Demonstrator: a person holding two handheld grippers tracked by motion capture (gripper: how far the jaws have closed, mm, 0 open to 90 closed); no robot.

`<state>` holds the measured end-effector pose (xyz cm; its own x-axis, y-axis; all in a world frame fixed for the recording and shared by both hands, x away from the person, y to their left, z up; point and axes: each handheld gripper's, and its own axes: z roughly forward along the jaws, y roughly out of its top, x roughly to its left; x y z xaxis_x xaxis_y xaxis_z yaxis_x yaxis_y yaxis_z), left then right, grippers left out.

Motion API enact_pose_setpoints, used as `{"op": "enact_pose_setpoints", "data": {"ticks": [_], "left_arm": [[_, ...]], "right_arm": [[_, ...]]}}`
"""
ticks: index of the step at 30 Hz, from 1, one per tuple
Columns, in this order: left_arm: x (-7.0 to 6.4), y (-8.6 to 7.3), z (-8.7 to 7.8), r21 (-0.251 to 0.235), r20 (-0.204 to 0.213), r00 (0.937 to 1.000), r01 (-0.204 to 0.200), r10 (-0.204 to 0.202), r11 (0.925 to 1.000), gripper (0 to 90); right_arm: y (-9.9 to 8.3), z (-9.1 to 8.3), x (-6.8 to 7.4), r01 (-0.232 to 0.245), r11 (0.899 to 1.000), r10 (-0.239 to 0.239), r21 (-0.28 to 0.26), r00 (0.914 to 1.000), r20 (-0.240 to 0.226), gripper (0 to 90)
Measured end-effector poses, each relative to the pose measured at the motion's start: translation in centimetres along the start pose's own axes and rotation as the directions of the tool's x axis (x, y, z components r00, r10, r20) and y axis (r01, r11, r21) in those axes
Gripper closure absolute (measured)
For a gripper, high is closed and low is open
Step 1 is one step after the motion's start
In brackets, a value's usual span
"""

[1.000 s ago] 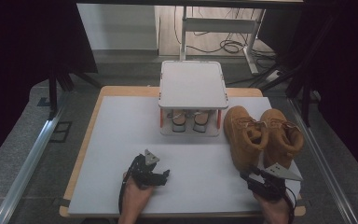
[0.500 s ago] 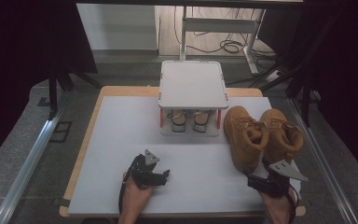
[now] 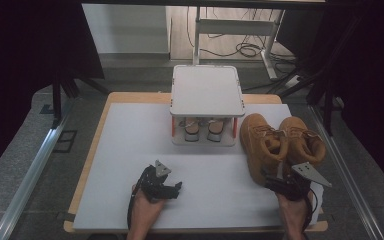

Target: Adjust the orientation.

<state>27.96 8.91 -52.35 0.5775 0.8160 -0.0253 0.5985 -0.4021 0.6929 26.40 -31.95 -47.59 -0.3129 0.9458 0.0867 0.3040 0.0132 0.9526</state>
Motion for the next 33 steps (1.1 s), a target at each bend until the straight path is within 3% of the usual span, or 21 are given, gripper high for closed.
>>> {"op": "enact_pose_setpoints", "data": {"ticks": [6,14,20,23,28,33], "left_arm": [[0.0,0.0,0.0,0.000,0.000,1.0000,0.000,0.000,1.0000,14.0],[0.0,0.0,0.0,0.000,0.000,1.0000,0.000,0.000,1.0000,14.0],[0.0,0.0,0.0,0.000,-0.001,1.0000,-0.001,0.001,1.0000,14.0],[0.0,0.0,0.0,0.000,-0.001,1.0000,-0.002,0.002,1.0000,14.1],[0.0,0.0,0.0,0.000,-0.001,1.0000,-0.002,0.002,1.0000,14.1],[0.0,0.0,0.0,0.000,-0.001,1.0000,-0.003,0.003,1.0000,14.1]], "right_arm": [[0.2,1.1,0.1,-0.003,0.998,0.004,-0.062,0.9999,0.010,0.0],[0.4,2.5,-0.1,-0.015,0.998,0.020,-0.062,0.9971,0.074,0.0],[1.0,3.5,0.4,0.014,0.998,-0.008,-0.055,0.9930,0.118,0.0],[1.1,3.9,0.6,0.017,0.998,-0.009,-0.054,0.9897,0.143,0.0],[1.0,4.8,1.1,0.076,0.997,-0.071,-0.017,0.9757,0.207,0.0],[0.9,5.6,1.3,0.076,0.997,-0.074,0.003,0.9684,0.238,0.0]]}}
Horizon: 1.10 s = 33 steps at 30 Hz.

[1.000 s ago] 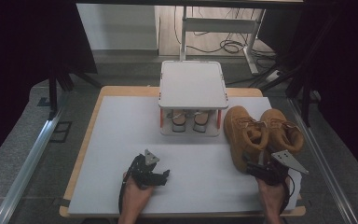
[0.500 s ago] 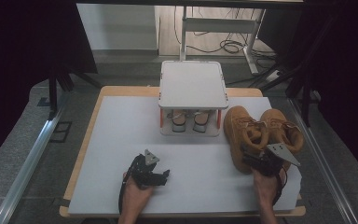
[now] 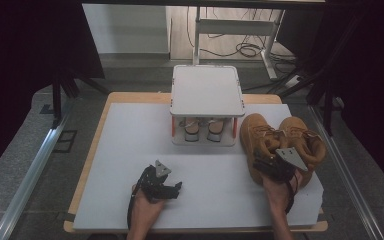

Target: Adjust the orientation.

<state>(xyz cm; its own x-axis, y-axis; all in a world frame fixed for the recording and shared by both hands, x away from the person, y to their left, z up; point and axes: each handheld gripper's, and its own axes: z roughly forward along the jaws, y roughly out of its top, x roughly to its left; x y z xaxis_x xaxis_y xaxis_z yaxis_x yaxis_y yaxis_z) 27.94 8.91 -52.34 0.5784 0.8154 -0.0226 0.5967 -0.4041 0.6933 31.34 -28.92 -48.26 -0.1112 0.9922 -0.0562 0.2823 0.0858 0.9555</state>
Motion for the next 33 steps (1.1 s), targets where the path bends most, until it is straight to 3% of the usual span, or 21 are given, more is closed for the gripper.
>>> {"op": "enact_pose_setpoints", "data": {"ticks": [3,7,12,16,20,33], "left_arm": [[0.0,0.0,0.0,0.000,0.000,1.0000,0.000,0.000,1.0000,14.1],[0.0,0.0,0.0,0.000,0.000,1.0000,-0.001,0.001,1.0000,14.2],[0.0,0.0,0.0,-0.001,-0.001,1.0000,-0.001,0.001,1.0000,14.2],[0.0,0.0,0.0,-0.001,-0.001,1.0000,-0.001,0.001,1.0000,14.2],[0.0,0.0,0.0,-0.001,0.000,1.0000,-0.001,0.001,1.0000,14.2],[0.0,0.0,0.0,-0.001,0.000,1.0000,0.000,0.000,1.0000,14.2]], "right_arm": [[0.0,0.3,0.1,-0.009,1.000,0.009,0.008,0.9999,0.014,2.7],[-0.1,0.0,0.2,-0.020,1.000,0.020,0.003,0.9997,0.016,12.9],[0.3,-0.3,0.1,0.009,0.999,-0.009,0.040,0.9999,0.014,23.0],[0.3,-0.6,-0.1,0.024,0.999,-0.024,0.043,0.9997,0.002,35.7],[0.3,-0.7,-0.2,0.033,0.999,-0.033,0.041,0.9995,-0.003,43.0],[1.4,-1.5,-0.5,0.021,0.999,-0.020,0.048,0.9994,-0.028,48.5]]}}
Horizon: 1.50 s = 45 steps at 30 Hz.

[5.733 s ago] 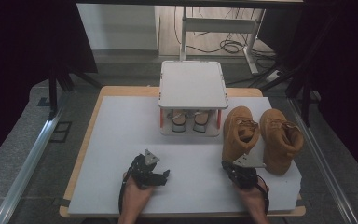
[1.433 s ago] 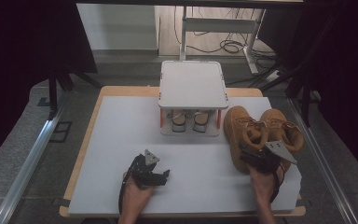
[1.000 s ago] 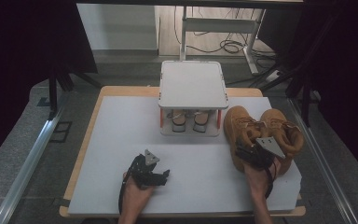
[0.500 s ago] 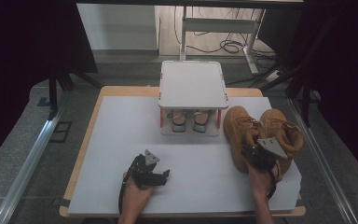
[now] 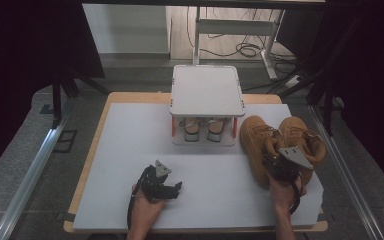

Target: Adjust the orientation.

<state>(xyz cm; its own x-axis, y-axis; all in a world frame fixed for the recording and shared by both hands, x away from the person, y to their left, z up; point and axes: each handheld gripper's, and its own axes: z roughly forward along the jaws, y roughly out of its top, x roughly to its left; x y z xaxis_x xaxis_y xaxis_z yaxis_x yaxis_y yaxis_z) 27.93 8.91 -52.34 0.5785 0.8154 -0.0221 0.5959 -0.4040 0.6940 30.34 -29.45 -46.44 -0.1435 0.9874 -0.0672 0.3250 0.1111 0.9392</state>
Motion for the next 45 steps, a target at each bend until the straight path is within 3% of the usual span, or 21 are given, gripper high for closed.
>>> {"op": "enact_pose_setpoints", "data": {"ticks": [9,24,45], "left_arm": [[0.0,0.0,0.0,0.001,0.000,1.0000,0.000,0.000,1.0000,14.2],[0.0,0.0,0.0,-0.002,0.000,1.0000,0.003,-0.003,1.0000,14.2],[0.0,0.0,0.0,0.000,0.001,1.0000,0.003,-0.003,1.0000,14.1]], "right_arm": [[0.9,-0.9,-0.1,0.005,1.000,-0.005,-0.003,0.9997,-0.024,50.9],[3.0,-2.9,-0.3,0.006,0.995,-0.009,-0.096,0.9997,-0.025,51.0],[6.2,-4.2,-1.3,-0.008,0.987,0.007,-0.158,1.0000,-0.005,50.9]]}}
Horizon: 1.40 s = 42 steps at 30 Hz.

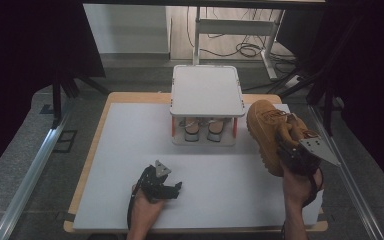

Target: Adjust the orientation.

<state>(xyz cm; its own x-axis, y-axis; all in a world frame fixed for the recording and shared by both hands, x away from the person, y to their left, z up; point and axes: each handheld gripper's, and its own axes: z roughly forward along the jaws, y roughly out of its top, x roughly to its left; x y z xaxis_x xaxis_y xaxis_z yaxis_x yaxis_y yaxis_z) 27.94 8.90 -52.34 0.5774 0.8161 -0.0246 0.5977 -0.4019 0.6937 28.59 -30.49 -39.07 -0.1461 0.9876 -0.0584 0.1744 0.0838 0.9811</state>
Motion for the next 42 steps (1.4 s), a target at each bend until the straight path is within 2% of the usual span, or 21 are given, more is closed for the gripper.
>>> {"op": "enact_pose_setpoints", "data": {"ticks": [12,25,42], "left_arm": [[0.0,0.0,0.0,-0.001,0.000,1.0000,-0.002,0.002,1.0000,14.1],[0.0,0.0,0.0,-0.001,0.000,1.0000,-0.002,0.002,1.0000,14.1],[0.0,0.0,0.0,-0.001,-0.001,1.0000,-0.004,0.004,1.0000,14.2]], "right_arm": [[2.3,0.1,-0.7,-0.017,0.999,0.017,-0.036,0.9998,0.004,50.9],[4.3,0.3,-1.1,-0.009,0.998,0.009,-0.059,0.9999,0.005,50.6],[6.4,0.5,-0.3,-0.006,0.995,0.004,-0.097,0.9997,-0.025,50.4]]}}
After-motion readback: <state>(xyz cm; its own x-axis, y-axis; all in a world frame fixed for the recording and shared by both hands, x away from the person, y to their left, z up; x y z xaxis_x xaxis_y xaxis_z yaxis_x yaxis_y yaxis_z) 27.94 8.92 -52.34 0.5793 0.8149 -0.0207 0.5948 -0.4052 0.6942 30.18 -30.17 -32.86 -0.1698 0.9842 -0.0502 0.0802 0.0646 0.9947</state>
